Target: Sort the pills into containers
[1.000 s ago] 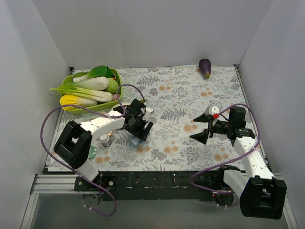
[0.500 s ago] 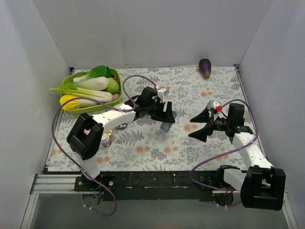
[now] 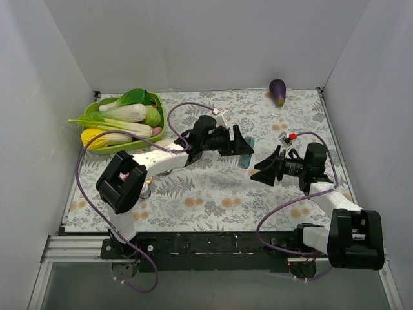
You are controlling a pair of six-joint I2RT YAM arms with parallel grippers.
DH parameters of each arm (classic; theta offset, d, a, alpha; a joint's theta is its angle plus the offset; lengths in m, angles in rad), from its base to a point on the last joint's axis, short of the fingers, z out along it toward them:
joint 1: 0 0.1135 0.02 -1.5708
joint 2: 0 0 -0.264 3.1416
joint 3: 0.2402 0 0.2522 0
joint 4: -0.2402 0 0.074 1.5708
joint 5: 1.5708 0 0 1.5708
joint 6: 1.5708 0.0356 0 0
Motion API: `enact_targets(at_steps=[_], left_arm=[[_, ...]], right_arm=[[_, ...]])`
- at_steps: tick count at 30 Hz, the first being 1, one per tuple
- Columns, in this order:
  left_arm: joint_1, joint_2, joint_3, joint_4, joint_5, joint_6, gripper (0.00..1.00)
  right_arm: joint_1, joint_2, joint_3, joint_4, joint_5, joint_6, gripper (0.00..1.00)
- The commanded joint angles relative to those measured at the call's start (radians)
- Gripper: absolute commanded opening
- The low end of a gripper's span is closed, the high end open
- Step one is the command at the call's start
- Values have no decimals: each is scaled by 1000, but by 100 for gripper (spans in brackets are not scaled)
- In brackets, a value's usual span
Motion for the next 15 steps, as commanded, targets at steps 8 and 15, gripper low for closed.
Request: enact_targets(at_steps=[8,15], left_arm=[[-55,9,-55,290,115,-172,23],[-62,8,-98,358,130,-209,23]], right_arm=[[32,72,-18,315,11,355,98],[33,101,-22,401,-22,450,96]])
